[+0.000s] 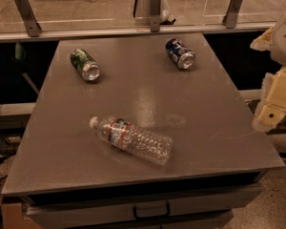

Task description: Place green can upright

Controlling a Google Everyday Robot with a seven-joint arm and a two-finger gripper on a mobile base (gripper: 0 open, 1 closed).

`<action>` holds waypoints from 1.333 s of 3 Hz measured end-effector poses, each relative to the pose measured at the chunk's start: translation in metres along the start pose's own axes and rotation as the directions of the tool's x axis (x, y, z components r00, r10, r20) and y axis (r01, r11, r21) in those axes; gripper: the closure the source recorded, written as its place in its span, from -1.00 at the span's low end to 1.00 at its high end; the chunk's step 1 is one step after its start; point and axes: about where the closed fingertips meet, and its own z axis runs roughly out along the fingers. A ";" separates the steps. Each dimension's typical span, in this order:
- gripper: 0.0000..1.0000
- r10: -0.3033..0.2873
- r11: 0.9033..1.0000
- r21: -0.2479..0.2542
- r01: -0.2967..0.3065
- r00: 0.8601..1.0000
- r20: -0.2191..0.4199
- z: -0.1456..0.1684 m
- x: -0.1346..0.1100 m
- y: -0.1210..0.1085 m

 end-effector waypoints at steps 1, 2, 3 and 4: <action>-1.00 -0.010 1.000 0.010 0.010 1.000 0.017 -0.001 -0.003 -0.003; -1.00 -0.052 0.999 -0.007 0.053 0.991 0.125 0.021 -0.046 -0.020; -1.00 -0.105 0.994 -0.004 0.110 0.961 0.257 0.048 -0.121 -0.040; -1.00 -0.145 0.989 0.016 0.149 0.920 0.364 0.083 -0.205 -0.064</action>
Offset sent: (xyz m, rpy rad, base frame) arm 0.0762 0.0919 -0.0192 0.2368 -0.0333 0.1750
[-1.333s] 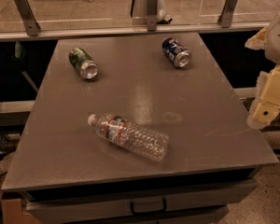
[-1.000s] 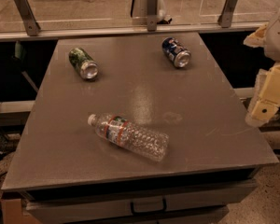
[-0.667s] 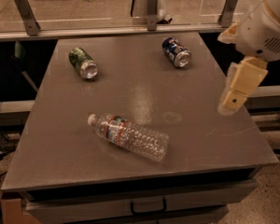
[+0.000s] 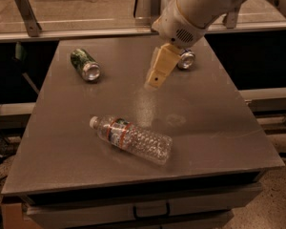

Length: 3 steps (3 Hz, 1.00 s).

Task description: Place green can upright

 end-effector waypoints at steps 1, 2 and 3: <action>-1.00 0.000 1.000 0.000 0.000 1.000 0.000 0.000 0.000 0.000; -1.00 0.031 0.999 0.018 -0.032 0.999 0.038 0.014 -0.009 -0.013; -1.00 0.091 0.995 0.037 -0.094 0.993 0.071 0.046 -0.028 -0.045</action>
Offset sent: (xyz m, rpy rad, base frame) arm 0.0542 0.0379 -0.0104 0.1464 -0.0169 -0.0798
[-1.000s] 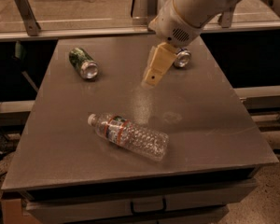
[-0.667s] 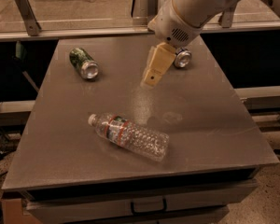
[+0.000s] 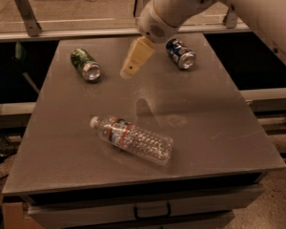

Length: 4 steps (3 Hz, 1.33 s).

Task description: Place green can upright

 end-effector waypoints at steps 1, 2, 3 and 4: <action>-1.00 0.085 0.996 0.025 -0.086 0.996 0.034 0.047 -0.036 -0.030; -1.00 0.204 0.977 0.044 -0.208 0.977 0.068 0.088 -0.065 -0.059; -1.00 0.314 0.948 0.035 -0.317 0.946 0.075 0.118 -0.089 -0.070; -1.00 0.428 0.903 0.019 -0.429 0.903 0.039 0.147 -0.096 -0.067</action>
Offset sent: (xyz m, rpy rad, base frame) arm 0.1438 0.1292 -0.0178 0.2314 0.1078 -0.3159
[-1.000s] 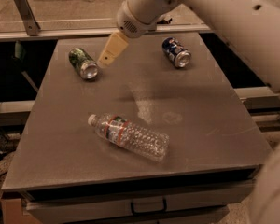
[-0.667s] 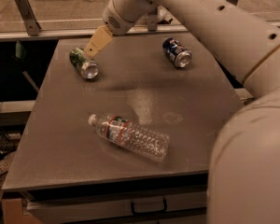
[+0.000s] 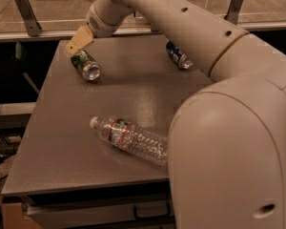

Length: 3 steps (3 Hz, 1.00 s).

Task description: Place green can upright

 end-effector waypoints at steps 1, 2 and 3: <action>-1.00 0.085 0.996 0.025 -0.083 0.994 -0.067 0.021 0.000 0.009; -1.00 0.134 0.989 0.085 -0.123 0.980 -0.149 0.039 0.004 0.014; -0.67 0.141 0.985 0.134 -0.112 0.963 -0.230 0.054 0.010 0.019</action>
Offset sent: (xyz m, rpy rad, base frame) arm 0.0039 0.0361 -0.0441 -0.2050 0.1486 -0.2409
